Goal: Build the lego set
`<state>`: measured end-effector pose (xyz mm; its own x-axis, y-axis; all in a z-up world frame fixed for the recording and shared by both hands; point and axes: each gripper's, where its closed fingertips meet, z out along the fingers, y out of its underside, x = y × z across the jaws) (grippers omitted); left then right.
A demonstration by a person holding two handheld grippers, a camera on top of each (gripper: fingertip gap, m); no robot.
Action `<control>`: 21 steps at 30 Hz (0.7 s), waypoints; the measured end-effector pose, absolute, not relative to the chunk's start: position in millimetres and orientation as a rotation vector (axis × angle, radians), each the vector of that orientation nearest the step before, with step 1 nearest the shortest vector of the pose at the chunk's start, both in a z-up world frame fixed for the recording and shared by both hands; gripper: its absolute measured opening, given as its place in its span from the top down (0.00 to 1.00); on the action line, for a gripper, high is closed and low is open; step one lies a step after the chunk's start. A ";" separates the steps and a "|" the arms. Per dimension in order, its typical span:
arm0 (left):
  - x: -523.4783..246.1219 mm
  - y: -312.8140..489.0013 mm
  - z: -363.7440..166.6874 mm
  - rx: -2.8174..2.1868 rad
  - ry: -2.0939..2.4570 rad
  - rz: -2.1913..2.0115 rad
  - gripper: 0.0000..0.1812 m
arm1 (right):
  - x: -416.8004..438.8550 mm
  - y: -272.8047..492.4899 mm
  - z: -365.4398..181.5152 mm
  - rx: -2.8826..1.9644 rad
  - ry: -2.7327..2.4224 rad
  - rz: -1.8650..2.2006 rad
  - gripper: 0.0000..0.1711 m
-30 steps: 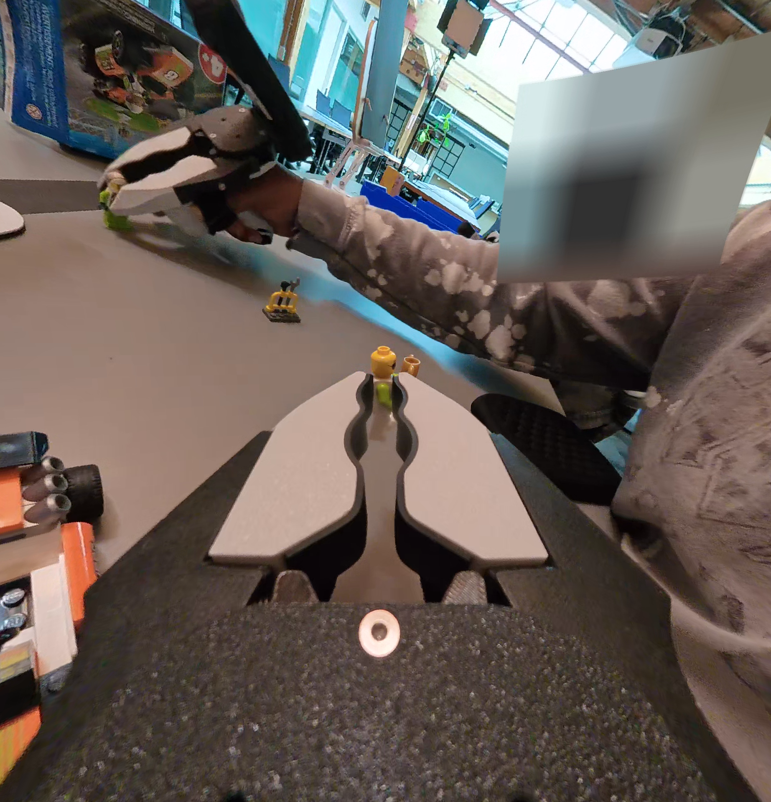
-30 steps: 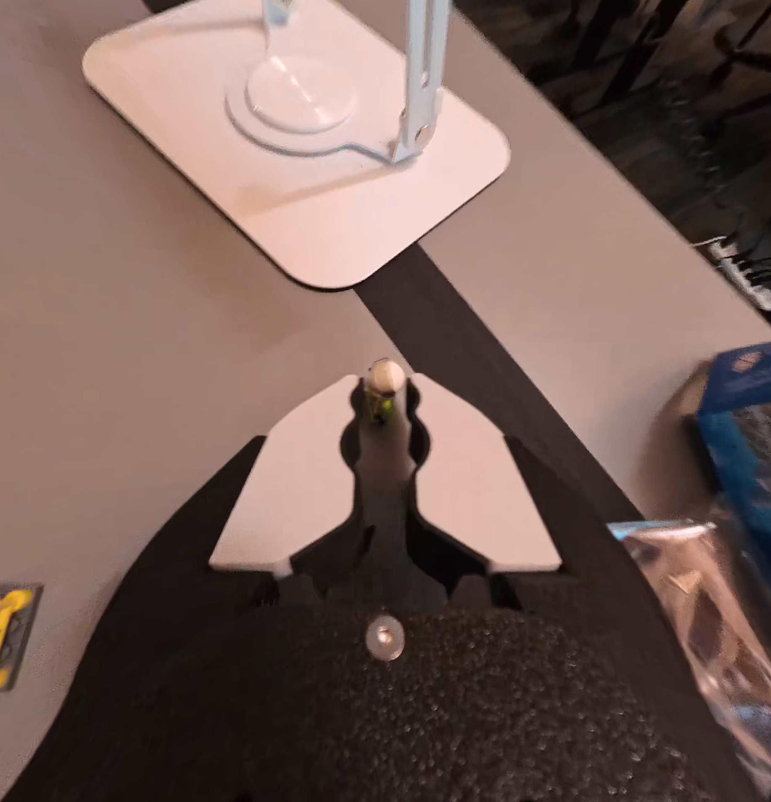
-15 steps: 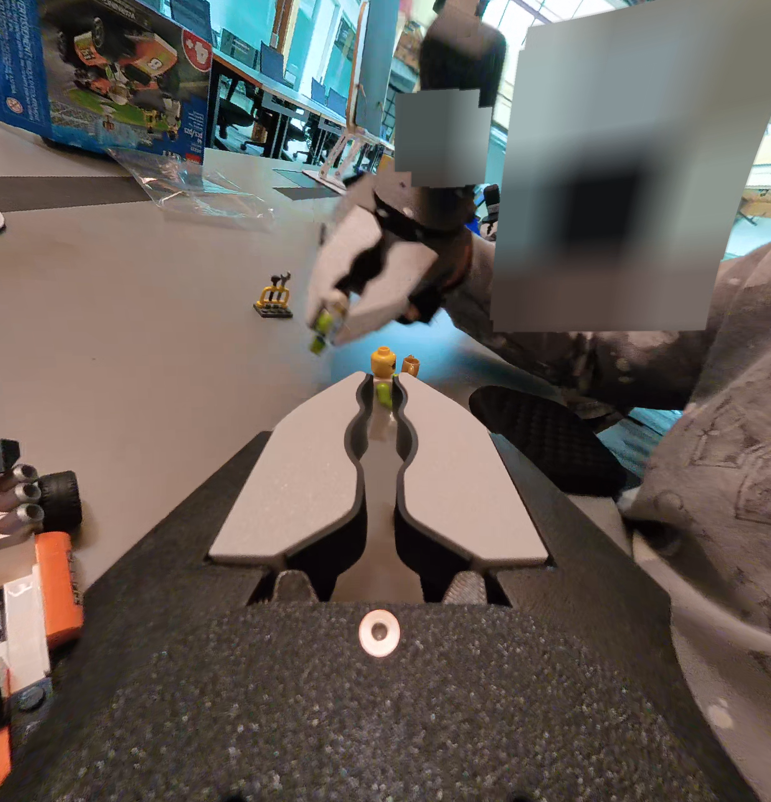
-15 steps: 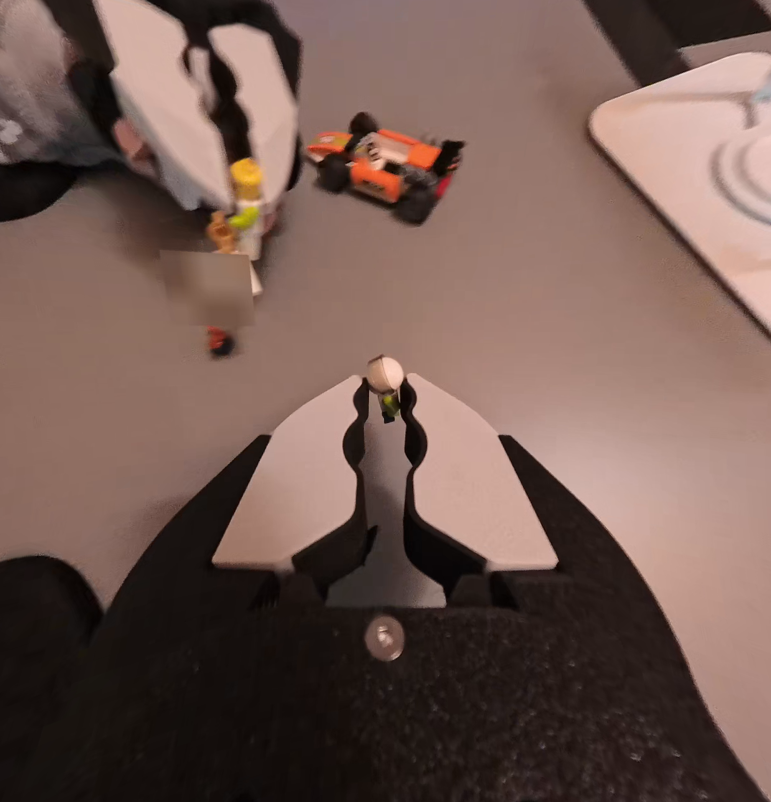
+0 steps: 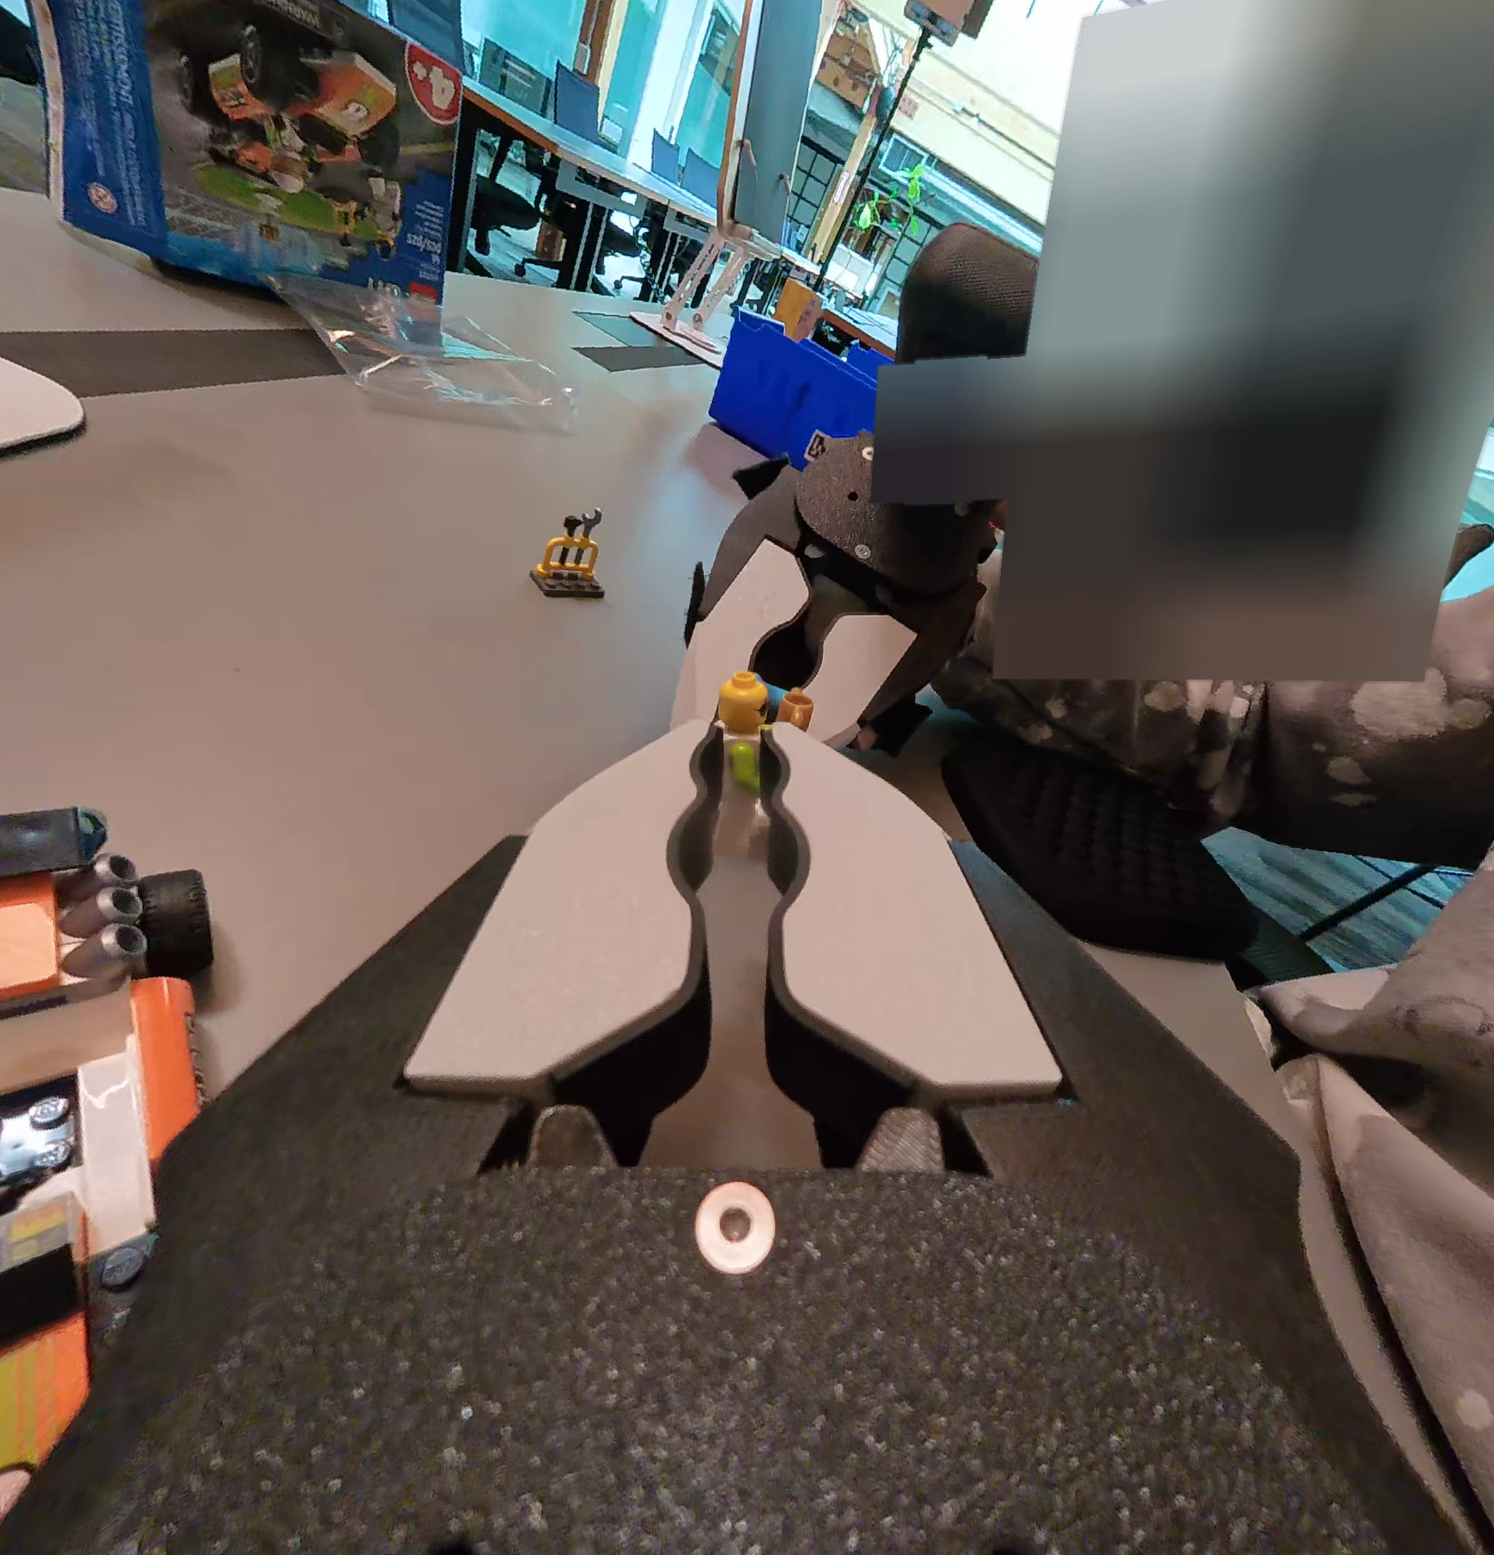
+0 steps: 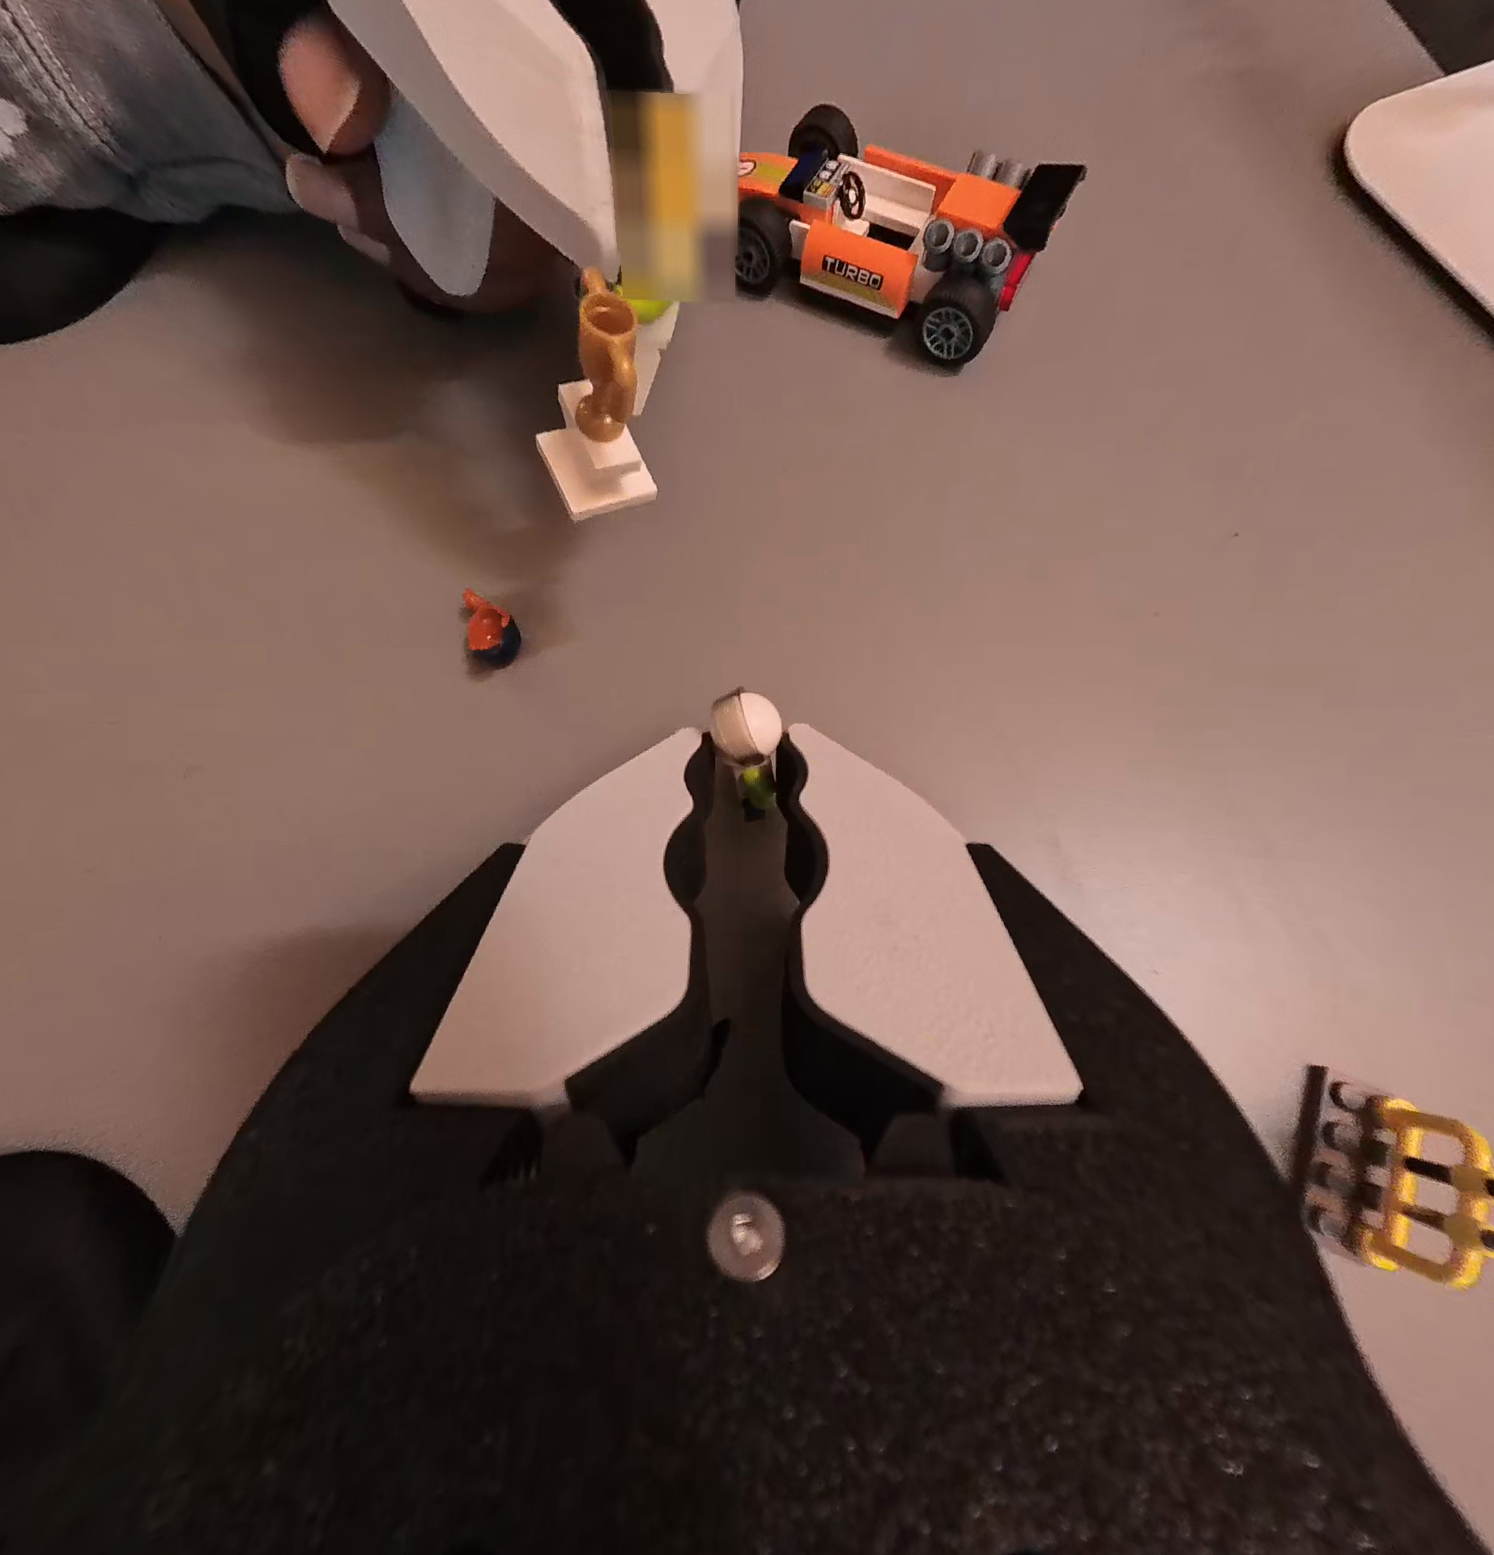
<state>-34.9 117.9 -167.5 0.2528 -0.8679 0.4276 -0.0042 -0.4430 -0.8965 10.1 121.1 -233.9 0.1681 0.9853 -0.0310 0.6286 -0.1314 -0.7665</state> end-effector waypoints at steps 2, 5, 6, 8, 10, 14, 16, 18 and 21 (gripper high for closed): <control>-33.5 118.1 -169.4 -1.704 0.820 -1.303 0.96 | 10.0 121.7 -234.1 -1.832 -1.526 0.742 0.92; -32.0 118.2 -171.3 -1.719 0.825 -1.308 0.96 | 9.8 122.0 -234.5 -1.822 -1.530 0.738 0.92; -32.0 118.5 -171.7 -1.723 0.824 -1.311 0.96 | 9.9 122.2 -234.7 -1.819 -1.532 0.737 0.92; -32.1 119.2 -172.3 -1.730 0.818 -1.318 0.96 | 10.2 122.0 -235.4 -1.810 -1.545 0.728 0.92; -32.4 120.2 -172.9 -1.739 0.809 -1.324 0.96 | 10.4 120.8 -235.8 -1.797 -1.562 0.722 0.91; -32.3 121.4 -174.2 -1.752 0.801 -1.332 0.96 | 11.4 119.0 -235.6 -1.784 -1.568 0.735 0.89; -31.9 121.6 -175.0 -1.760 0.801 -1.334 0.96 | 12.5 119.1 -235.2 -1.781 -1.568 0.741 0.88; -31.7 122.1 -175.7 -1.767 0.799 -1.337 0.96 | 13.5 119.7 -234.6 -1.779 -1.563 0.748 0.88; -31.5 122.2 -176.1 -1.771 0.799 -1.342 0.96 | 14.7 120.4 -233.5 -1.776 -1.549 0.765 0.86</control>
<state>-31.5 122.2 -176.1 0.2517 -0.8338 0.4914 -0.0343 -0.5151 -0.8564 14.7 120.4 -233.5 0.1307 0.9914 -0.0104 0.6111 -0.0888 -0.7866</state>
